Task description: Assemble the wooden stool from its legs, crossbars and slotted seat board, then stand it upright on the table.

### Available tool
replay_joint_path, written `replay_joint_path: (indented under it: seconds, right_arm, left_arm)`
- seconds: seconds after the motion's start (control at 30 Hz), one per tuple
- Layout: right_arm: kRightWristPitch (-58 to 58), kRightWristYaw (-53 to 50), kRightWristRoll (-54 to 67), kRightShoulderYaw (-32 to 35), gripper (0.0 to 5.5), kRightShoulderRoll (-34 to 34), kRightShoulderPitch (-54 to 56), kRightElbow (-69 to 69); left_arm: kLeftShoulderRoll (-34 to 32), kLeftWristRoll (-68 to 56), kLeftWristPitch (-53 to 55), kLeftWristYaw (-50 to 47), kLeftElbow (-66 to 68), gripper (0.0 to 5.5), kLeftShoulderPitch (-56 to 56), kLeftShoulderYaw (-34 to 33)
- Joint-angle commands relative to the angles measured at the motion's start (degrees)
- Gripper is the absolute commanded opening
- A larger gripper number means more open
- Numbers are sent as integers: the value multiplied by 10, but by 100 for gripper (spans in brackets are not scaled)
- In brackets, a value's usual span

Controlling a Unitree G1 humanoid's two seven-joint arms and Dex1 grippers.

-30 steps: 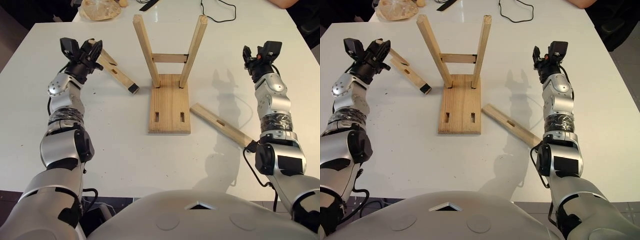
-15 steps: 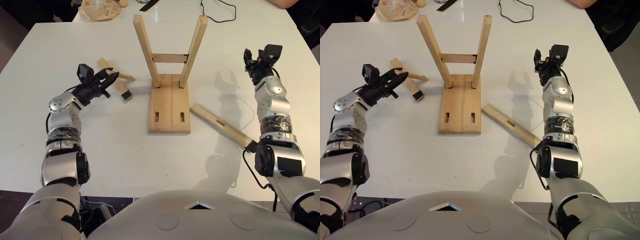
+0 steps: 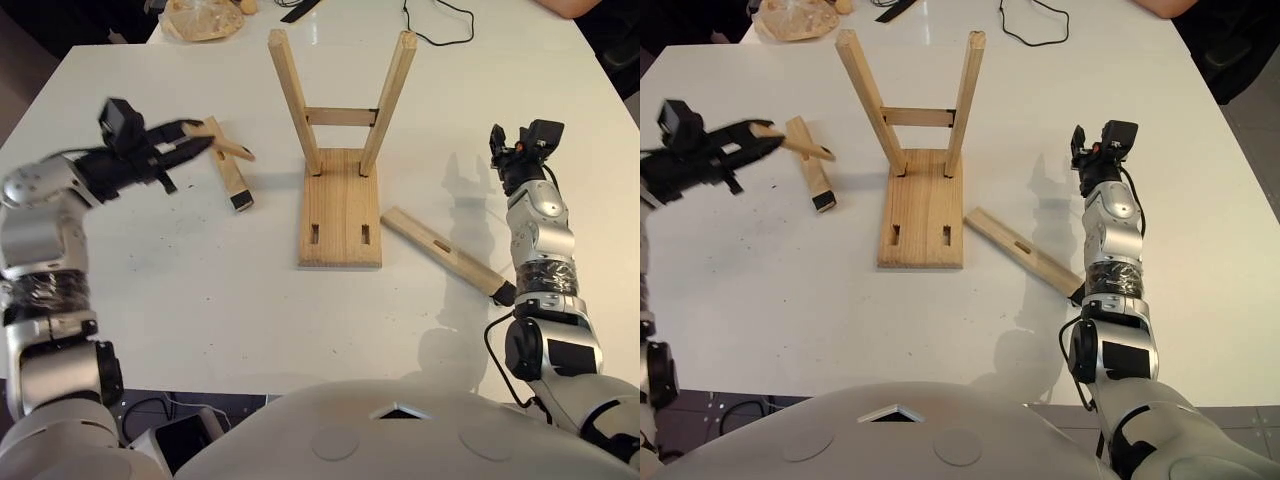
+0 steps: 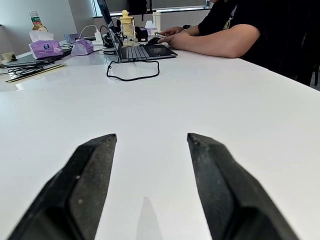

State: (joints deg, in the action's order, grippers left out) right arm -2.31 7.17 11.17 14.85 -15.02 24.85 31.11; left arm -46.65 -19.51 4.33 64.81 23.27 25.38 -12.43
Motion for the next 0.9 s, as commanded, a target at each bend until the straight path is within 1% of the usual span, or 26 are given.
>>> replay_joint_path:
  seconds: [0.03, 0.1, 0.17, 0.27, 0.37, 0.53, 0.67, 0.9]
  right_arm:
    - [1, -7, -2, -8, 260, 19, -2, -5]
    - [4, -9, -2, -8, 260, 23, -3, -1]
    - [7, -11, -2, -7, 260, 22, -2, 6]
    - [9, -12, -3, -5, 260, 17, 2, 14]
    - [11, -12, -3, -3, 260, 11, 3, 20]
    - [16, -14, -2, -1, 260, 7, 2, 28]
    - [20, -16, -3, -2, 260, 8, -2, 30]
    - [24, -21, -4, -2, 260, 11, -7, 31]
  left_arm:
    - [-6, 87, -104, -56, 189, 130, 100, 33]
    - [14, 107, -145, -82, 260, 130, 116, 40]
    - [29, 115, -173, -95, 296, 130, 122, 43]
    - [43, 130, -212, -93, 326, 130, 124, 53]
    - [47, 131, -228, -79, 337, 130, 123, 57]
    - [41, 127, -233, -38, 316, 130, 98, 63]
    - [24, 134, -230, -19, 285, 130, 74, 70]
    - [11, 130, -164, 22, 217, 130, 65, 92]
